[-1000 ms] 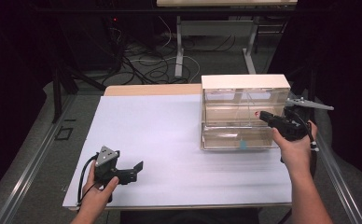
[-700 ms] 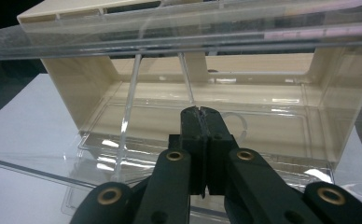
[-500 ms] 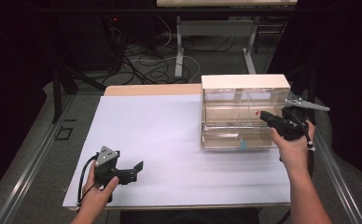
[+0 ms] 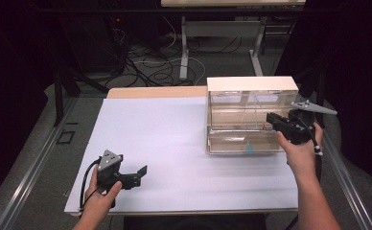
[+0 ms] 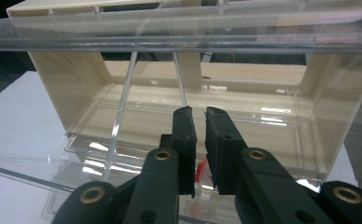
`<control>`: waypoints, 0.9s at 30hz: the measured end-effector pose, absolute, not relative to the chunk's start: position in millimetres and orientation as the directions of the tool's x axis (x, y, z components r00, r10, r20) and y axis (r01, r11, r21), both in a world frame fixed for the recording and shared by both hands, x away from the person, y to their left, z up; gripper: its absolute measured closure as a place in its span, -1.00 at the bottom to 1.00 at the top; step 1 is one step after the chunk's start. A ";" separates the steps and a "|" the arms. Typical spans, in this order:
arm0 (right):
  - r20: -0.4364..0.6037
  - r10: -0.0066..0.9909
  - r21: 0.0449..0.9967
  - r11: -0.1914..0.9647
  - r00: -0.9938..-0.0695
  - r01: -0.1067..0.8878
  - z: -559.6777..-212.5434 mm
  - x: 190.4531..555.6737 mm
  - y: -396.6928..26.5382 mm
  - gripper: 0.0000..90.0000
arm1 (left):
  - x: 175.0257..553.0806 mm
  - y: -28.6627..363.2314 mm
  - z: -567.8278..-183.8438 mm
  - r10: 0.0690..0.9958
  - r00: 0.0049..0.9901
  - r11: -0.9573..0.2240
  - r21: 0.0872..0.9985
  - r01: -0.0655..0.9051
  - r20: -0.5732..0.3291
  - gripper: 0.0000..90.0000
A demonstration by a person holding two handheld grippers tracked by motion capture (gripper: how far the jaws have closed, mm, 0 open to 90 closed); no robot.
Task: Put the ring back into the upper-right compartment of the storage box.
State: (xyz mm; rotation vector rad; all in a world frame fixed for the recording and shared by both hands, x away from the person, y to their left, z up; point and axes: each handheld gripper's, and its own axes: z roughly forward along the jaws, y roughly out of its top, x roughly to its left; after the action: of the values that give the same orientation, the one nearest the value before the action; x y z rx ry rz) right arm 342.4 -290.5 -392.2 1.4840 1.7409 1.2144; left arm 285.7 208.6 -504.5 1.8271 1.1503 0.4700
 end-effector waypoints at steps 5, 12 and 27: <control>0.139 0.955 0.890 -0.005 -0.261 0.457 -391.9 341.2 -289.6 0.65 | 286.0 207.2 -505.0 0.857 0.497 -0.164 0.839 0.519 -0.140 -0.99; 0.150 0.949 0.891 -0.008 -0.276 0.455 -390.9 340.9 -285.9 0.35 | 285.4 209.1 -504.5 0.858 0.495 -0.164 0.840 0.518 -0.137 -0.99; 0.118 0.926 0.902 0.050 -0.358 0.428 -382.2 332.2 -273.7 0.11 | 284.1 209.6 -504.9 0.861 0.489 -0.158 0.842 0.516 -0.138 -0.99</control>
State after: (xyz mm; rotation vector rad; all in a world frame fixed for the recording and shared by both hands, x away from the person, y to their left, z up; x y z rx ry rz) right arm 332.2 -273.7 -382.2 1.3562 1.8251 1.2777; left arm 284.1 209.6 -504.9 1.8208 1.1565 0.4747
